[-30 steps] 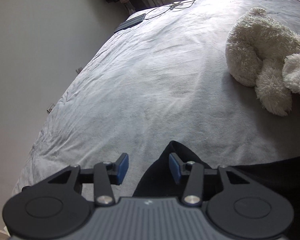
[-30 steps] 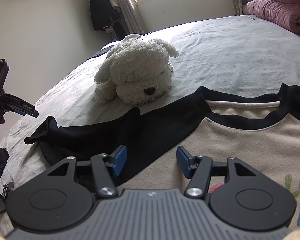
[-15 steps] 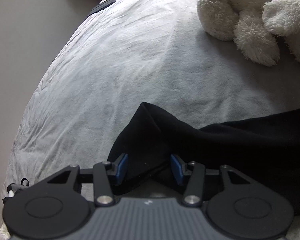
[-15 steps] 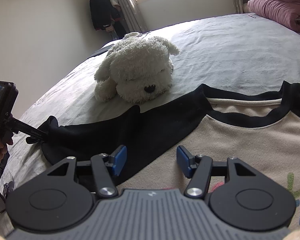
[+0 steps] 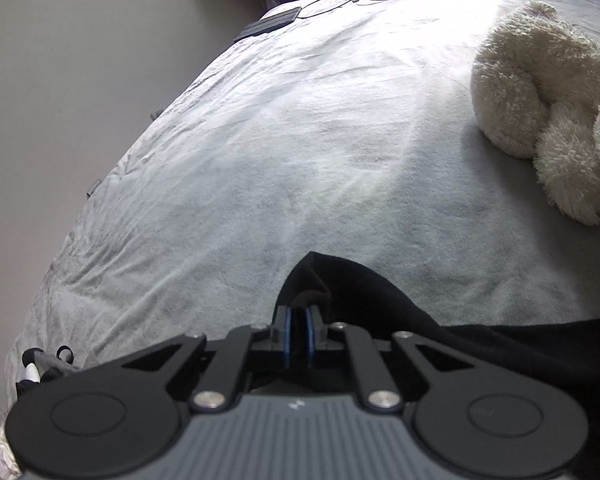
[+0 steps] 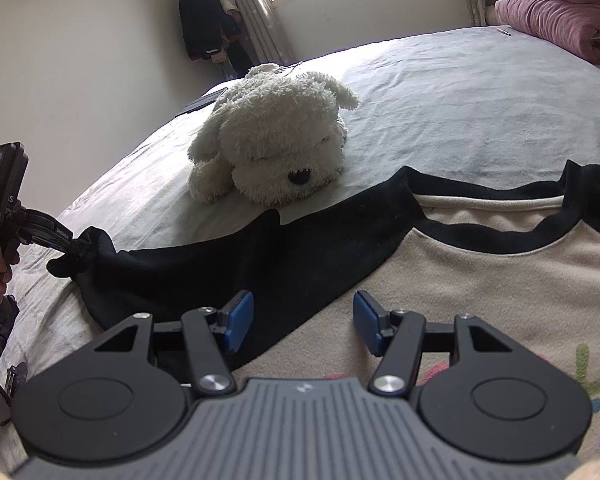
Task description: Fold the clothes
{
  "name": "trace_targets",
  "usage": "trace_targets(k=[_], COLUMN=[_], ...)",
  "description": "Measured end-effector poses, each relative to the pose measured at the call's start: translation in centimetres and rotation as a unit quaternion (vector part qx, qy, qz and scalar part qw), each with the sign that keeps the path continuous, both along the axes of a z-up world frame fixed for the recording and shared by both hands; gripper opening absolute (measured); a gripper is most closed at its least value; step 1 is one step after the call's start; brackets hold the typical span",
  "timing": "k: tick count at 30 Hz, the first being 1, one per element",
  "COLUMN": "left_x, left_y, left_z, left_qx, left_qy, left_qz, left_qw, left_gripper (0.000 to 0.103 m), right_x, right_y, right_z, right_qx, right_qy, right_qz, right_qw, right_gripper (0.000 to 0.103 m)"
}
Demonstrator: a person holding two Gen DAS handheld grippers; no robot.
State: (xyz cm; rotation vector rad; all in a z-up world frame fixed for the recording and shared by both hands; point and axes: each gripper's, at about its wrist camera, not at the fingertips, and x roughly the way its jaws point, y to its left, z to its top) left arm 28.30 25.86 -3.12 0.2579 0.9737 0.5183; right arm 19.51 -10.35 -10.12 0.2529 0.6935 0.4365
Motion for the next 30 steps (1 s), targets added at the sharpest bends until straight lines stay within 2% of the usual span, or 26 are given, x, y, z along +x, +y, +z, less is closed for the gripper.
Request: trace_targets(k=[7,9,10,11,13,15,17,20,22,24,27,29,30], left_x=[2.9,3.4,3.5,3.7,3.3,2.7,2.0,0.4,-0.6,-1.2,-1.7,-1.9,-2.0], left_y=[3.1,4.1,4.7,5.3,6.4,7.6,8.9,11.1,12.2,12.8,13.0,13.1,13.1], left_z=[1.9,2.0,2.0,2.0,2.5,2.6,2.4,1.4,0.7,0.1,-0.7,-1.3,-1.7], left_qx=[0.056,0.070,0.076,0.081,0.054,0.008,-0.046,-0.136,-0.185,-0.217,-0.237,-0.245,-0.249], left_qy=[-0.010,-0.010,-0.008,-0.006,-0.007,-0.001,0.005,-0.008,-0.024,-0.038,-0.055,-0.065,-0.070], left_qz=[0.028,0.045,0.054,0.063,0.076,0.094,0.122,0.189,0.224,0.246,0.268,0.281,0.288], left_qw=[0.9980,0.9964,0.9956,0.9947,0.9956,0.9955,0.9915,0.9726,0.9564,0.9439,0.9322,0.9256,0.9222], left_gripper=[0.008,0.012,0.020,0.036,0.047,0.048,0.049,0.048,0.048,0.048,0.040,0.019,0.014], right_x=[-0.2,-0.2,-0.2,-0.2,-0.2,-0.3,-0.3,-0.4,-0.5,-0.5,-0.5,-0.5,-0.5], right_y=[0.3,0.4,0.5,0.5,0.6,0.7,0.9,1.1,1.1,1.1,1.2,1.1,1.0], right_z=[-0.1,-0.1,-0.1,-0.1,-0.1,-0.1,-0.1,0.0,0.0,0.1,0.2,0.2,0.2], right_qx=[-0.014,-0.018,-0.020,-0.021,-0.024,-0.027,-0.031,-0.036,-0.035,-0.033,-0.034,-0.032,-0.031], right_qy=[-0.005,-0.006,-0.007,-0.007,-0.008,-0.009,-0.010,-0.012,-0.012,-0.012,-0.013,-0.014,-0.014], right_qz=[0.000,0.001,0.001,0.001,0.001,0.001,0.002,0.004,0.006,0.007,0.008,0.006,0.005], right_qw=[1.000,1.000,1.000,1.000,1.000,1.000,0.999,0.999,0.999,0.999,0.999,0.999,0.999], right_gripper=[0.060,0.060,0.060,0.060,0.060,0.060,0.060,0.060,0.060,0.060,0.060,0.060,0.060])
